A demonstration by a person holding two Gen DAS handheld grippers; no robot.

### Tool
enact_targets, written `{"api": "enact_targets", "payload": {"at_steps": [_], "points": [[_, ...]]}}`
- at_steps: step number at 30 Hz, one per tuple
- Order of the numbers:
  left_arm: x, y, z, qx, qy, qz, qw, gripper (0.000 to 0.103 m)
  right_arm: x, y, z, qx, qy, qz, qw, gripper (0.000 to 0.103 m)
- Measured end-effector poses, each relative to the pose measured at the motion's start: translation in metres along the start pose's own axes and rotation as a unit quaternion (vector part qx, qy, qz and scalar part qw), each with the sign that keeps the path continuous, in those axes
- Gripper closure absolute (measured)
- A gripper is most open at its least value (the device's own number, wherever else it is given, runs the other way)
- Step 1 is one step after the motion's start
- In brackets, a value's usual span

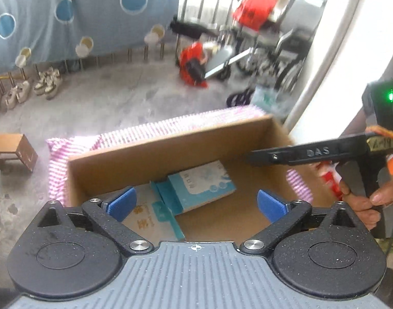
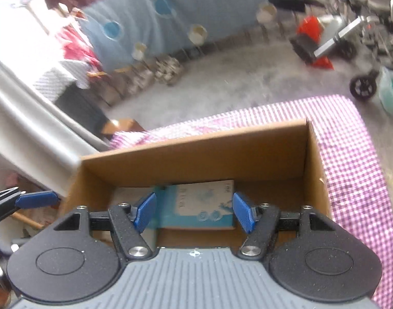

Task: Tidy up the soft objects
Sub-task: 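Lower the bandage box into the cardboard box and open both grippers, then grasp the blue towel with both grippers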

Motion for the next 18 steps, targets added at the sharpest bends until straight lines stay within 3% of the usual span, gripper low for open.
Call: {"api": "enact_targets", "payload": {"at_steps": [5, 10, 14, 18], "points": [[-0.002, 0.07, -0.001, -0.016, 0.015, 0.053, 0.9984, 0.0, 0.005, 0.078, -0.034, 0.057, 0.007, 0.045, 0.997, 0.034], [-0.031, 0.118, 0.006, -0.038, 0.029, 0.084, 0.9953, 0.0, -0.008, 0.157, -0.06, 0.101, 0.006, 0.091, 0.991, 0.032], [-0.074, 0.128, 0.021, -0.056, 0.025, 0.083, 0.9946, 0.0, -0.042, 0.197, -0.069, 0.12, -0.008, 0.112, 0.986, 0.031], [-0.121, 0.124, 0.038, -0.061, 0.01, 0.082, 0.9947, 0.0, -0.092, 0.206, -0.059, 0.116, -0.053, 0.087, 0.988, 0.031]]}}
Point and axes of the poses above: each gripper's, at about its wrist camera, not at the fingertips, and y roughly against the way its jaws point, z to its right, x to its top, the point moved 10 cm from there along -y, roughly the way its jaws point, and after that the axes turned 14 degrees about z, right-handed, at the moved point
